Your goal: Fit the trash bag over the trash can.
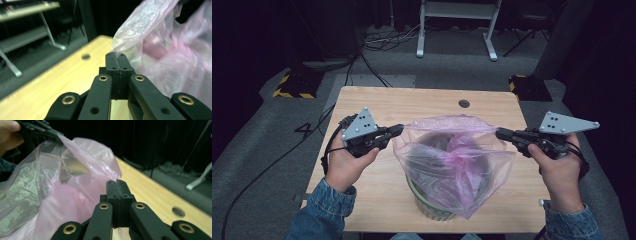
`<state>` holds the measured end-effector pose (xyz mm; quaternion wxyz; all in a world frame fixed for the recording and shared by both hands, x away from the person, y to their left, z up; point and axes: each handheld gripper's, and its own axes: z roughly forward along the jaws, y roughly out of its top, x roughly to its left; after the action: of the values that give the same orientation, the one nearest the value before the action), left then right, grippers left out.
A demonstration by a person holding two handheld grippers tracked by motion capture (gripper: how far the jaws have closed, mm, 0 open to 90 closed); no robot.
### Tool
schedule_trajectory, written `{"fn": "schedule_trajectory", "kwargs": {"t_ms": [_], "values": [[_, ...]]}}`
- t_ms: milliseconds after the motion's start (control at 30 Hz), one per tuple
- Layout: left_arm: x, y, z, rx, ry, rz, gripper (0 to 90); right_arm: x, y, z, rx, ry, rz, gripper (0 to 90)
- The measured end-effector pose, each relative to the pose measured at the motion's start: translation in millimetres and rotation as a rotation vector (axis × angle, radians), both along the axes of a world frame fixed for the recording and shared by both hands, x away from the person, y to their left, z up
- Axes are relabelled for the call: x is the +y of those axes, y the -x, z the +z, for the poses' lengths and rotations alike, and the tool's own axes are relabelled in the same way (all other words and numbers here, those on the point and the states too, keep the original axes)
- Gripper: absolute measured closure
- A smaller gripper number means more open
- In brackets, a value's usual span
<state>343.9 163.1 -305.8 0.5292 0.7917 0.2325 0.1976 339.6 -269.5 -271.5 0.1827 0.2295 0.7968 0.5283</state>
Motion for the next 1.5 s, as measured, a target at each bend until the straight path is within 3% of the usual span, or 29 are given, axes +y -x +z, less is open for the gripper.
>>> {"fn": "schedule_trajectory", "kwargs": {"t_ms": [167, 333, 667, 833, 967, 1067, 1133, 1333, 1433, 1500], "values": [[0.3, -7.8, -11.9, 0.053, -0.005, 0.0, 90.0, -0.4, -13.1, -18.8, 0.073, 0.031, -0.02, 90.0], [-3.8, -18.0, -28.5, 0.106, -0.045, 0.016, 90.0, 2.1, -27.1, -38.7, 0.129, 0.062, -0.042, 90.0], [-9.0, -30.9, -58.4, 0.191, -0.086, 0.014, 90.0, 8.1, -43.2, -71.1, 0.201, 0.134, -0.066, 90.0], [-11.6, -34.3, -67.6, 0.21, -0.087, 0.02, 90.0, 13.3, -46.7, -82.3, 0.218, 0.146, -0.061, 90.0], [-14.4, -37.0, -69.0, 0.189, -0.091, 0.038, 90.0, 16.7, -51.8, -86.9, 0.219, 0.146, -0.07, 90.0], [-14.9, -37.6, -64.4, 0.161, -0.057, 0.055, 90.0, 17.0, -58.0, -87.3, 0.215, 0.133, -0.098, 90.0], [-14.2, -38.4, -61.7, 0.153, -0.063, 0.068, 90.0, 16.9, -62.4, -88.7, 0.221, 0.128, -0.108, 90.0], [-16.1, -44.2, -79.8, 0.251, -0.116, 0.056, 90.0, 24.2, -66.9, -105.8, 0.282, 0.166, -0.087, 90.0], [-17.2, -43.8, -88.4, 0.283, -0.139, 0.038, 90.0, 24.8, -67.7, -111.1, 0.303, 0.187, -0.086, 90.0], [-15.6, -41.4, -90.4, 0.282, -0.135, 0.029, 90.0, 23.3, -67.0, -113.3, 0.313, 0.192, -0.078, 90.0]]}}
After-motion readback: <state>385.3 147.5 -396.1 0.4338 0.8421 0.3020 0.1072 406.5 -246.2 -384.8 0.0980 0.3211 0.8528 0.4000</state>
